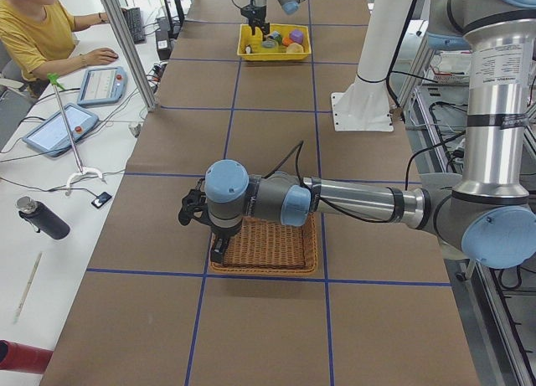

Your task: Move tape to another basket

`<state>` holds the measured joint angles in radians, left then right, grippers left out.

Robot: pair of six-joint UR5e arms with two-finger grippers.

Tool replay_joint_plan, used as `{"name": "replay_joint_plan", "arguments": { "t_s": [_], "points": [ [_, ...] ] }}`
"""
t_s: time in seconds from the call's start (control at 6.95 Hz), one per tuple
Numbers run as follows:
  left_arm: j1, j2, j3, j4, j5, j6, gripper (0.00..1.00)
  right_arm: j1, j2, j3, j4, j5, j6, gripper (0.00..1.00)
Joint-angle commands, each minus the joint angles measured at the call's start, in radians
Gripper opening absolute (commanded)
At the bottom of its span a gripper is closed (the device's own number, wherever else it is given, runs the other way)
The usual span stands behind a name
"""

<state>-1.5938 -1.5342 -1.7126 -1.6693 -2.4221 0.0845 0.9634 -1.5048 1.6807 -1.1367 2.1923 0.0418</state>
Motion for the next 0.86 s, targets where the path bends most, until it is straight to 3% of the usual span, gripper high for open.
{"name": "replay_joint_plan", "arguments": {
  "t_s": [0.0,0.14,0.43,0.72],
  "points": [
    [0.000,0.000,0.002,-0.006,0.000,0.000,0.99,-0.038,-0.008,-0.006,-0.002,-0.048,0.004,0.83],
    [0.000,0.002,0.001,-0.006,0.000,0.000,0.99,-0.038,-0.006,-0.004,0.002,-0.046,0.001,0.47],
    [0.000,0.003,0.004,-0.006,0.000,0.000,0.99,-0.037,-0.002,0.002,0.003,-0.037,-0.010,0.00],
    [0.000,0.005,0.008,-0.006,0.000,0.001,0.99,-0.031,0.000,0.031,0.000,-0.036,-0.010,0.00]
  ]
}}
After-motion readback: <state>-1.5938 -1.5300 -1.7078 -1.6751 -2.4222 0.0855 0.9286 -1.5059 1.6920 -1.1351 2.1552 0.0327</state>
